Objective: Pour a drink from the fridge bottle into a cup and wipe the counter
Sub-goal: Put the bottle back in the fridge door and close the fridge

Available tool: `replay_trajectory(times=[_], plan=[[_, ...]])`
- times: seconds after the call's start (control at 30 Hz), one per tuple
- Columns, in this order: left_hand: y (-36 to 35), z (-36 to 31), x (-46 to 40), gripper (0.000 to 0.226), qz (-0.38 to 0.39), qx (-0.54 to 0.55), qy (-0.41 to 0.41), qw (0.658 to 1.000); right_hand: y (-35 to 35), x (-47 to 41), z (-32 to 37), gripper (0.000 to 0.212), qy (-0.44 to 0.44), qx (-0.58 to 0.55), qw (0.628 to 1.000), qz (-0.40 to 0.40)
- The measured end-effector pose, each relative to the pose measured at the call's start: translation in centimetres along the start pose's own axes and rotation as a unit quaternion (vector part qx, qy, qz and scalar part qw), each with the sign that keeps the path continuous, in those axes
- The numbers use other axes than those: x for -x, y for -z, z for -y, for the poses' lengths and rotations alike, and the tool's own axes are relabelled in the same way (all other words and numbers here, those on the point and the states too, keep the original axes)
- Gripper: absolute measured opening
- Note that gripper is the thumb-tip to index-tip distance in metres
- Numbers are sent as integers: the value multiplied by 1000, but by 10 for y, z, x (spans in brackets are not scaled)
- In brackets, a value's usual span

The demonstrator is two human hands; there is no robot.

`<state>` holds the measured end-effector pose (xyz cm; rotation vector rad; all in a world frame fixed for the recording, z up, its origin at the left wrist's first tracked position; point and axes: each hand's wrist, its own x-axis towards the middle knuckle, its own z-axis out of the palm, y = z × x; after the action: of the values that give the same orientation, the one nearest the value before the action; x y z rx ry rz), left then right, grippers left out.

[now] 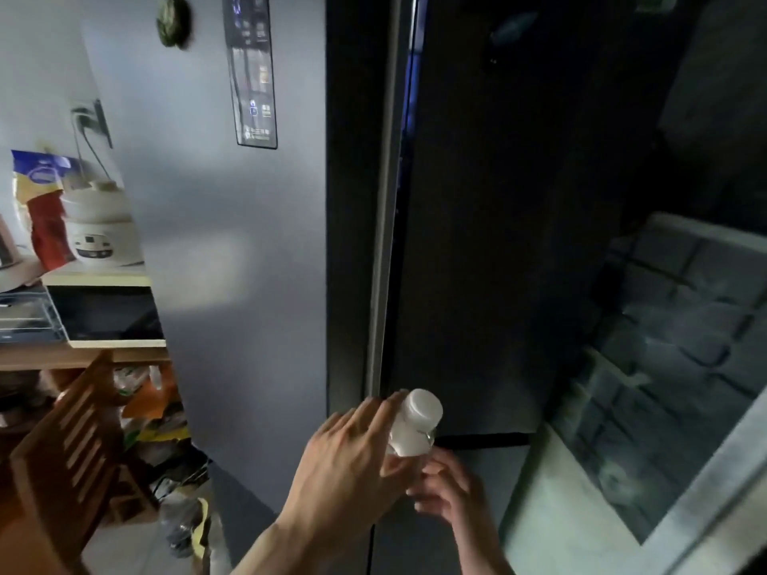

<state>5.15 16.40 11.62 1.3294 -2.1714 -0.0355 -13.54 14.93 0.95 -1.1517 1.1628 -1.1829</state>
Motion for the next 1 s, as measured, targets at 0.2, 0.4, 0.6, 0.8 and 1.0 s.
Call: replay_trajectory(times=[0.2, 0.4, 0.6, 0.8, 1.0], plan=[[24, -27, -30, 65, -82, 27, -32, 996, -5, 20, 90, 58, 201, 59, 977, 47], [57, -30, -79, 73, -70, -163, -121, 977, -8, -15, 112, 63, 232, 6, 973, -5], [113, 3, -138, 66, -6, -570, -160, 806, -7, -63, 110, 61, 199, -27, 980, 3], [125, 20, -108, 44, 81, -664, -170, 723, -29, -99, 117, 52, 202, 4, 979, 39], [144, 39, -72, 43, 32, -618, -184, 764, -57, -110, 131, 55, 223, 42, 968, 105]])
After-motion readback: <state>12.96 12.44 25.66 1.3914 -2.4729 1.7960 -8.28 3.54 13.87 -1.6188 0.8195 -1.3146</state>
